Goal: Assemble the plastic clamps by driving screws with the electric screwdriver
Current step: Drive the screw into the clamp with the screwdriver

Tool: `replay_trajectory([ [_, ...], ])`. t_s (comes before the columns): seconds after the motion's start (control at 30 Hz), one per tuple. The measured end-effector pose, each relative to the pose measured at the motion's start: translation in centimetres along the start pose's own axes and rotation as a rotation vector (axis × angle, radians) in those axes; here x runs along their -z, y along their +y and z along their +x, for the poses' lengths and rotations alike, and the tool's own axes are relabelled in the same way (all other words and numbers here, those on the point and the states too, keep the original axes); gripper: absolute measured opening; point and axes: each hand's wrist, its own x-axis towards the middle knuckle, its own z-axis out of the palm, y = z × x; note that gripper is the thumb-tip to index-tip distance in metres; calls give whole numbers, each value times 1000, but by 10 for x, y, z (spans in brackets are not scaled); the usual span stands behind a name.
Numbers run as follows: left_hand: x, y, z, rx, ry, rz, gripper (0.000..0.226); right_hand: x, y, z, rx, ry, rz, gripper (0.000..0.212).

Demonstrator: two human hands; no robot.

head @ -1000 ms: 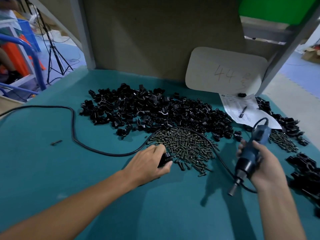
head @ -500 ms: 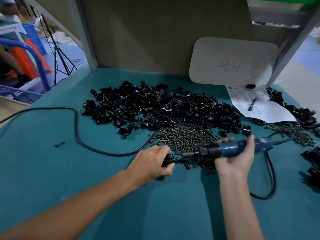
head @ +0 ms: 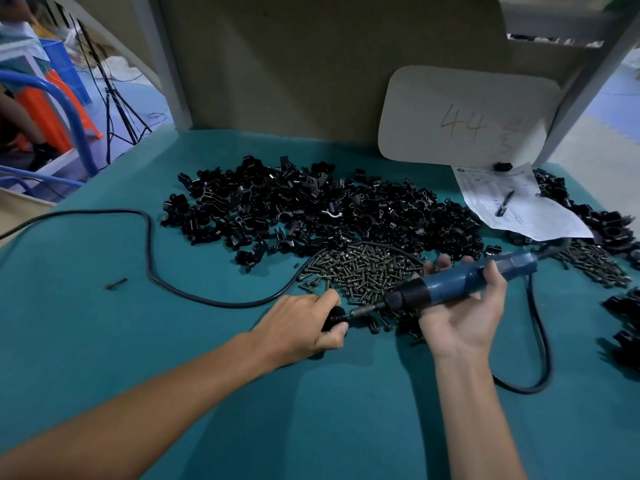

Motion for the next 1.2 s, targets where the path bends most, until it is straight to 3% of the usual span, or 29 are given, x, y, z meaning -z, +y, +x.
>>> replay_trajectory([
  [0.13,0,0,-1,-1,-8,-17,29,0,-3,-1,-67,-107,-26,30],
  [0.27,0,2,-1,62,69,95,37,-2,5,-1,-42,64,-192,52],
  [0.43,0,5,-3,-40,262,188,39,1,6,-3,6,109,-214,67],
  [0.53,0,5,-3,-48,297,200,36,2,7,-4,-9,137,-140,65],
  [0.8,1,7,-4,-15,304,210,33,5,11,-3,-20,157,-93,34],
  [1.2,1,7,-3,-15,319,206,35,2,13,-6,9,126,-111,39],
])
